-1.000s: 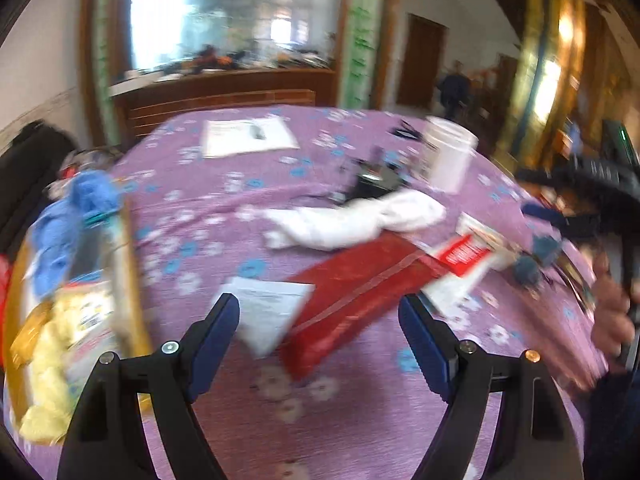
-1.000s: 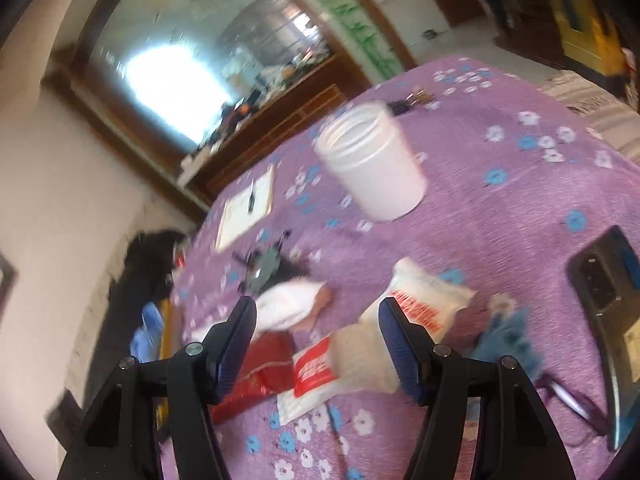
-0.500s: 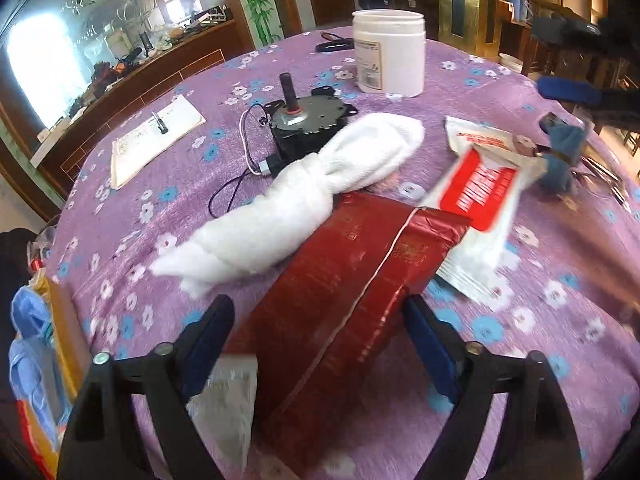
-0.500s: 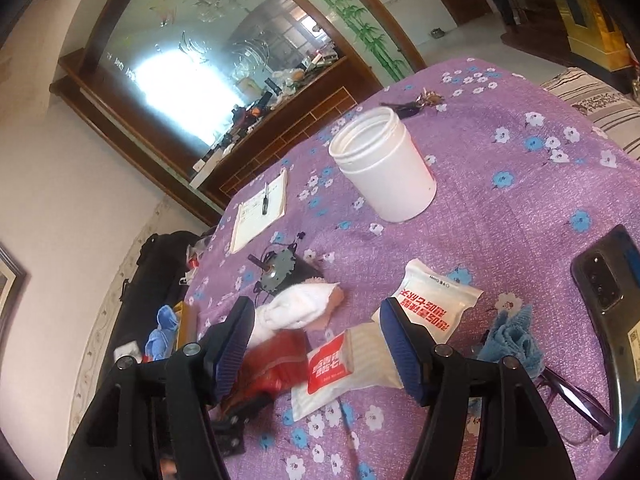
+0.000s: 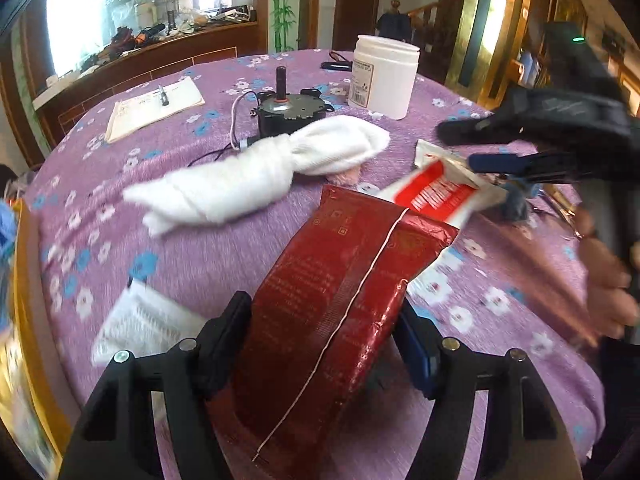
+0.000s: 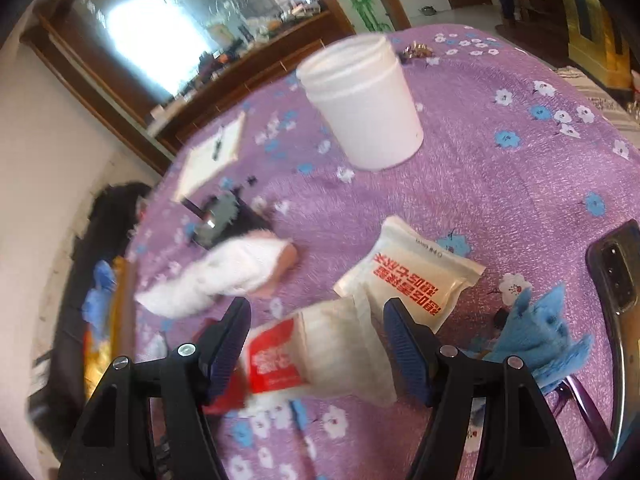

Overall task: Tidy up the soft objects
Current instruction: 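Grasp the red foil bag with the left tool while the right tool reaches the white wipe pack, then grasp the white wipe pack with the right tool while the left tool lifts the red bag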

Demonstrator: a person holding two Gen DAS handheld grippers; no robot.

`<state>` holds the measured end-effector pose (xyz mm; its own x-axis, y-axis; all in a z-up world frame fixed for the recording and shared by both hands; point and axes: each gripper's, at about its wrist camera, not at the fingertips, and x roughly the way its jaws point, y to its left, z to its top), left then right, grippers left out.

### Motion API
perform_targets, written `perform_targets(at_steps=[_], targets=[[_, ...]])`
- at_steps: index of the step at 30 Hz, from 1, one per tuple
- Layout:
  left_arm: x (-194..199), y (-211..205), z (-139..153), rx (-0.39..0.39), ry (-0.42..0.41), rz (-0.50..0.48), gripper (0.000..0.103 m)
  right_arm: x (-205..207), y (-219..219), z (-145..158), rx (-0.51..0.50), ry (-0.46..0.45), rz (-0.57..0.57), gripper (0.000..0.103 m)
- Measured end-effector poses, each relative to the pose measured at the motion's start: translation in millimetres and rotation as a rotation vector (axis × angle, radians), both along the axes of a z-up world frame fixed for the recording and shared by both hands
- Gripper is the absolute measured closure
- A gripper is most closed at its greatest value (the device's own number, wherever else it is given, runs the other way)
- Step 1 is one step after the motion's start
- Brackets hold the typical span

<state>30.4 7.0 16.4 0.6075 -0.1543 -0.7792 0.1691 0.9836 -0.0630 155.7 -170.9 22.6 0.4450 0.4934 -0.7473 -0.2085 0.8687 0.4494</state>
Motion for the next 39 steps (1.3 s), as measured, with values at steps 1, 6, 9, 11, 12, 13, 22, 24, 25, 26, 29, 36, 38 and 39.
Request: perform_targets(at_steps=[1,6,9,11,12,13,22,24,25,26,29,36,38,39], targets=[[-3.4,1.2,0.8,-0.004,-0.011,0.013,0.034,-1.0,5.5,-2.9,-0.018,0.004,0.021,0.03],[-16.0,25.6,8.9,-0.091,-0.083,0.117,0.035,-17.0,21.4,-14.8,0.076,0.112,0.158,0.03],[-18.0,41.4,13.8,-0.12,-0.126,0.179,0.036,-48.3,35.3,-14.8,0.119,0.163,0.312,0.029],[-17.6,47.9,14.1,-0.142,-0.145,0.197,0.036,-73.2,48.1,-12.0,0.061,0.151,0.438,0.029],[-16.3,51.2,13.9,-0.153,-0.148,0.21,0.036,-81.8,49.6,-8.6,0.017,0.122,0.46,0.029],[-15.6,53.4,14.2,-0.158,-0.15,0.215,0.036,-87.9,49.7,-2.8,-0.049,0.071,0.468,0.029],[-18.6,68.6,16.9,-0.157,-0.177,0.274,0.036,-54.1,78.9,28.6,-0.37,-0.245,0.56,0.024],[-19.1,67.6,16.9,-0.148,-0.18,0.273,0.036,-35.7,86.6,15.5,-0.407,-0.214,0.584,0.024],[-19.1,67.4,16.9,-0.145,-0.18,0.274,0.036,-27.5,89.4,4.3,-0.417,-0.18,0.59,0.024],[-19.1,67.5,16.8,-0.144,-0.181,0.274,0.036,-24.5,91.3,-2.6,-0.397,-0.152,0.603,0.023],[-19.7,67.6,17.1,-0.144,-0.184,0.276,0.036,-28.2,89.6,-11.6,-0.358,-0.112,0.586,0.034],[-23.2,67.4,18.7,-0.136,-0.202,0.284,0.036,-71.1,109.9,3.0,-0.347,-0.135,0.491,0.065],[-24.1,67.1,19.2,-0.139,-0.208,0.285,0.036,-74.2,106.5,11.7,-0.3,-0.189,0.445,0.065],[-24.1,67.6,19.5,-0.141,-0.211,0.285,0.036,-75.3,100.0,19.2,-0.259,-0.243,0.402,0.065]])
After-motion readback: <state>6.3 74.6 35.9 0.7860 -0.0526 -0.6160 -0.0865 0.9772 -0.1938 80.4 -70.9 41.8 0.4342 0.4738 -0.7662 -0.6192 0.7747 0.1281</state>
